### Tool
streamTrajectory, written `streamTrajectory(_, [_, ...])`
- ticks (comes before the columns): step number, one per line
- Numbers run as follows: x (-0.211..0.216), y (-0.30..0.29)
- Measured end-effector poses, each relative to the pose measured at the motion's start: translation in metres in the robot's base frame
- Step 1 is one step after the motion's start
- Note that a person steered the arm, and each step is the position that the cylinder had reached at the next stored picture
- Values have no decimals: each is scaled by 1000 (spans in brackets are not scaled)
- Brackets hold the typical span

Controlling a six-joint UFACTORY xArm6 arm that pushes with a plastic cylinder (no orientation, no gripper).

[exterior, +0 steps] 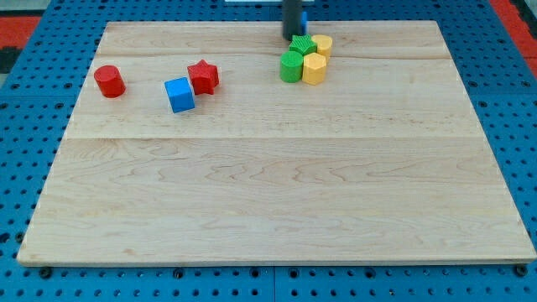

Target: Separate the green blocks from the yellow hexagon

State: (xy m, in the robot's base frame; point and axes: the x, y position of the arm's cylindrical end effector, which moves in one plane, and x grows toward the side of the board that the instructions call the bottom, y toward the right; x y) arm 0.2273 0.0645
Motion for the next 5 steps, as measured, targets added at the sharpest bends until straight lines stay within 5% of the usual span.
streamTrajectory(2, [61,45])
streamTrajectory(4, [-35,81])
streamTrajectory(5, [-36,70])
